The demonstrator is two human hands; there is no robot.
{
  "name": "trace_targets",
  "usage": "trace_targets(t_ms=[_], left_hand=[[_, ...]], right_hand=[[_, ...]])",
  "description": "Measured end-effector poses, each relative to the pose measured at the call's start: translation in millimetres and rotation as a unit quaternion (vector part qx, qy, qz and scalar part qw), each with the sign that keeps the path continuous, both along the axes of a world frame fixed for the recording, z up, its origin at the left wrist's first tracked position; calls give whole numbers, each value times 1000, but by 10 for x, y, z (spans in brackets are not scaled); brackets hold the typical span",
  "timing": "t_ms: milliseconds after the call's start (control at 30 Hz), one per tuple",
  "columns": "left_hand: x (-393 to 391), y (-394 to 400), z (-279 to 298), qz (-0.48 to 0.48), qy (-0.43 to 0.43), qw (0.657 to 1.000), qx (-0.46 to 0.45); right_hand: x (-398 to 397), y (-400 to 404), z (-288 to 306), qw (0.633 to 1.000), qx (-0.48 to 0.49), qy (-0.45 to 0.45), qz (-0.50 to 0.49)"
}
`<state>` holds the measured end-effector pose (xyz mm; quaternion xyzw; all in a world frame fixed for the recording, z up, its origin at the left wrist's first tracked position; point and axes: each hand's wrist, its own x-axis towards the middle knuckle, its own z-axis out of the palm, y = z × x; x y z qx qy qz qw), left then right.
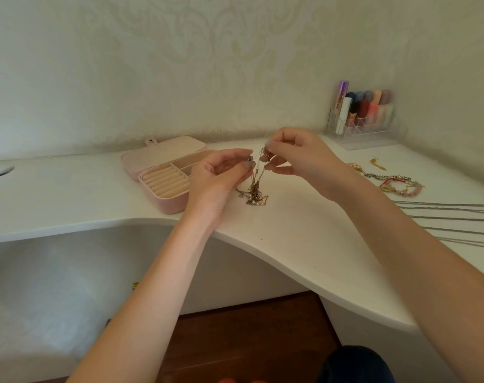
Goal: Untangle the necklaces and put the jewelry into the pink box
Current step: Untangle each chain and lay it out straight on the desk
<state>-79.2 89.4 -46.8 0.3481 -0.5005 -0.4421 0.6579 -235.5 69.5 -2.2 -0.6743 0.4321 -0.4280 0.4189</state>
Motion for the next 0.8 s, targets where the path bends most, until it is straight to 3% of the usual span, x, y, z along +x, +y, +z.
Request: trace_targets(t_ms=[300,600,800], left_hand=[[6,-12,2,-28,26,999,18],[23,-29,20,-72,94,992,47],[41,-39,4,-63,77,994,45]], right_hand=[[13,14,62,988,103,-112,16],[-6,57,75,996,78,-17,47],[32,52,40,996,57,66,4]])
